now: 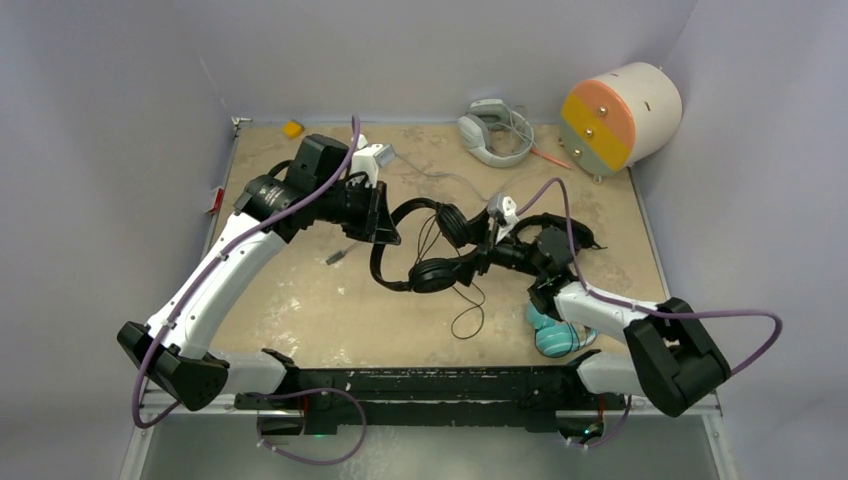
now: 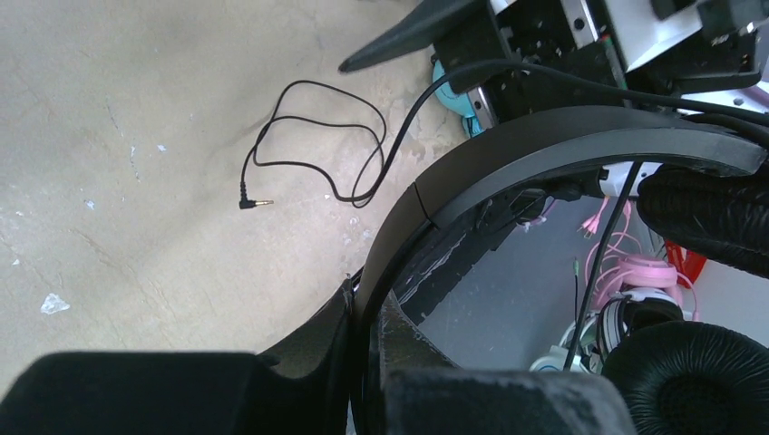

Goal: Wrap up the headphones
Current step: Wrap the headphones cable around the headphones.

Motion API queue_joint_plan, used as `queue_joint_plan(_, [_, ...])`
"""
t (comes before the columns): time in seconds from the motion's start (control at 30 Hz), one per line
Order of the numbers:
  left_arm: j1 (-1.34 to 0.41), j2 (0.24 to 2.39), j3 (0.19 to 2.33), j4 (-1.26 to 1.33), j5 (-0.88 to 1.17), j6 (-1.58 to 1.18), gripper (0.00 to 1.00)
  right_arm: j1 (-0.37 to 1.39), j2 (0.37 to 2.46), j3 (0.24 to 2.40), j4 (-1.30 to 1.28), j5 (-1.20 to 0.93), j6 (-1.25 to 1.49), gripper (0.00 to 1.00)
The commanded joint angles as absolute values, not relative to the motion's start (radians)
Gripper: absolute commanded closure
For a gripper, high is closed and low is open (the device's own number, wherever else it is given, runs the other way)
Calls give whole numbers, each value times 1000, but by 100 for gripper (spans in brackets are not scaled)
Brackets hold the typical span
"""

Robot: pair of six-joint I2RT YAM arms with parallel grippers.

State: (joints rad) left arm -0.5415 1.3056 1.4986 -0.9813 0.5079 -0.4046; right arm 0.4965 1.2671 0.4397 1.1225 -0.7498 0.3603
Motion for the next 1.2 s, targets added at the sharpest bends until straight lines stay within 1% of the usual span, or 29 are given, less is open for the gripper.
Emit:
queue_joint_plan(0.0, [-534,1306,1560,-986,514,-412,100,559,1313,489,1217,-777,358,14])
queue_joint_plan(0.1, [-535,1300,1560,-993,509,-414,100,596,1361,522,1234,-747,347,12])
queue_joint_plan(0.17, [-535,1298,1560,-998,506,-414,100,614,1404,553,1260,-745,351,14])
queue_joint_plan(0.23, [-535,1296,1561,-1003,501,-413,100,634,1448,588,1283,-742,367,18])
queue_joint_plan(0.3, [-535,1295,1563,-1006,497,-413,100,649,1498,641,1282,-742,390,26])
queue_joint_plan(0.37, [-535,1295,1563,-1008,493,-413,100,657,1546,678,1268,-732,413,35])
queue_joint_plan(0.4, [-535,1295,1565,-1009,488,-413,100,657,1568,678,1295,-713,432,40])
queue_joint_plan(0.47, [-535,1293,1565,-1018,464,-414,100,654,1604,652,1376,-699,514,52])
queue_joint_plan(0.53, [-535,1288,1562,-1031,420,-414,100,636,1608,623,1426,-668,551,70])
queue_joint_plan(0.6, [-535,1276,1555,-1033,379,-412,100,612,1595,598,1410,-635,566,95])
queue_joint_plan(0.63, [-535,1267,1552,-1029,367,-411,100,599,1586,583,1395,-613,570,100])
queue_joint_plan(0.73, [-535,1238,1540,-1014,347,-419,100,559,1566,524,1395,-575,594,100])
queue_joint_plan(0.87, [-534,1229,1552,-1000,334,-437,100,548,1557,496,1335,-589,568,100])
queue_joint_plan(1.0, [-527,1234,1569,-986,282,-444,100,548,1550,425,1361,-603,581,100])
queue_joint_plan(1.17, [-496,1244,1578,-951,252,-484,100,600,1544,375,1365,-650,598,100])
